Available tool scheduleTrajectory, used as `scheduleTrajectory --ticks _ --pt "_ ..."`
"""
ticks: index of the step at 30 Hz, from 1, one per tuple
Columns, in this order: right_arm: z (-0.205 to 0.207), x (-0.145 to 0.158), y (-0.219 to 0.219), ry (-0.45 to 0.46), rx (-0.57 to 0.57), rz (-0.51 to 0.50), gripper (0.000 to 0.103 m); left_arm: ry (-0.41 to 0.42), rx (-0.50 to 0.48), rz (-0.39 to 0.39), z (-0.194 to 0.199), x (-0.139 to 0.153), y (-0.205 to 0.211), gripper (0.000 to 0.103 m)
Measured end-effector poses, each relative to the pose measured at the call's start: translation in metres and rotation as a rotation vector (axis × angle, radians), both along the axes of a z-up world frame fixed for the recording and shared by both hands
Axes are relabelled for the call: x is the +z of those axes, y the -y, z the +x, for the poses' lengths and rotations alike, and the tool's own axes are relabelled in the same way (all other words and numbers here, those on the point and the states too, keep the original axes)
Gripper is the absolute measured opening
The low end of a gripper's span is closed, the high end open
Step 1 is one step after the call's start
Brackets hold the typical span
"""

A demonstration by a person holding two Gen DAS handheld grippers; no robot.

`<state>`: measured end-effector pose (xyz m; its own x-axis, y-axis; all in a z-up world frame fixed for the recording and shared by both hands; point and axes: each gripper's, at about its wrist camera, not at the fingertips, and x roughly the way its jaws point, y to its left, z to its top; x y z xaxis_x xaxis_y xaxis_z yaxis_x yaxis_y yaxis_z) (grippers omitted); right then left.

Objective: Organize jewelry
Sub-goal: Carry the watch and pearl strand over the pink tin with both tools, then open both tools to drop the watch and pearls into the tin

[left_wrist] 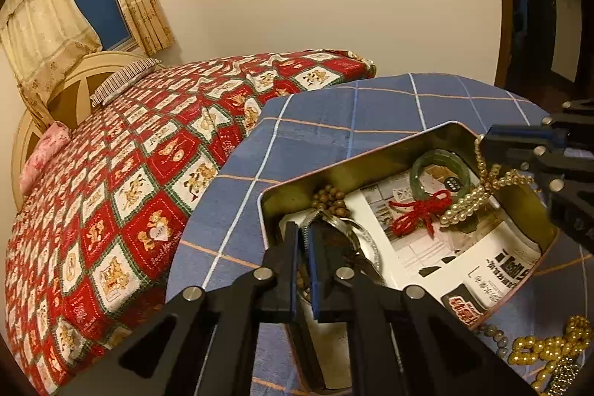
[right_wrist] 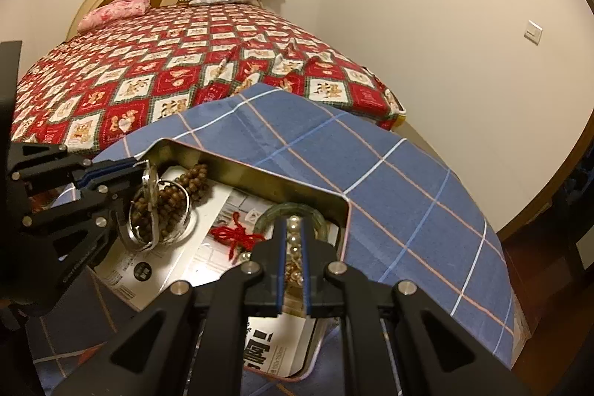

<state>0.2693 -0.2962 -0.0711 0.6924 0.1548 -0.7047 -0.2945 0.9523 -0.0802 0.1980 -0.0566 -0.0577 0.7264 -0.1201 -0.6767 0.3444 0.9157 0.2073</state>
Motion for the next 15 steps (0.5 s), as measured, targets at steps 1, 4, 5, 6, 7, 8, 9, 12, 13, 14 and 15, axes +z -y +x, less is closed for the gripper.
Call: scheduleTrajectory --ticks 1,4,5,6,7,8,9,12,13,14,15 --pt "0.001 -0.001 0.000 -0.006 0.001 0.002 0.010 0.004 0.001 0.004 -0.001 0.001 0.000 0.005" --pt "-0.001 -0.004 -0.001 -0.002 -0.005 0.000 0.019 0.014 0.018 0.014 -0.002 0.004 0.000 0.009" --pt "-0.001 -0.005 0.000 -0.005 -0.004 0.004 0.032 0.016 0.023 0.010 -0.003 0.005 -0.002 0.014" --pt "-0.003 -0.006 0.001 -0.004 -0.006 0.010 0.046 0.025 0.035 0.006 -0.003 0.008 -0.004 0.033" --pt "-0.004 -0.006 0.001 0.005 -0.013 0.008 0.052 0.042 0.047 0.004 -0.005 0.011 -0.006 0.064" --pt "-0.007 -0.005 0.003 0.017 -0.024 0.003 0.055 0.066 0.057 0.003 -0.008 0.014 -0.007 0.076" --pt "-0.009 -0.005 0.004 0.018 -0.029 0.003 0.055 0.107 0.065 -0.002 -0.012 0.018 -0.010 0.085" --pt "-0.011 -0.004 0.009 0.014 -0.052 0.004 0.057 0.098 0.064 -0.001 -0.013 0.022 -0.012 0.085" --pt "-0.012 -0.004 0.011 0.016 -0.061 0.002 0.059 0.098 0.070 0.005 -0.014 0.021 -0.012 0.085" --pt "-0.014 -0.004 0.013 0.017 -0.075 -0.002 0.062 0.097 0.073 0.008 -0.015 0.021 -0.012 0.085" --pt "-0.015 -0.003 0.014 0.016 -0.087 -0.006 0.063 0.094 0.077 0.010 -0.017 0.020 -0.014 0.085"
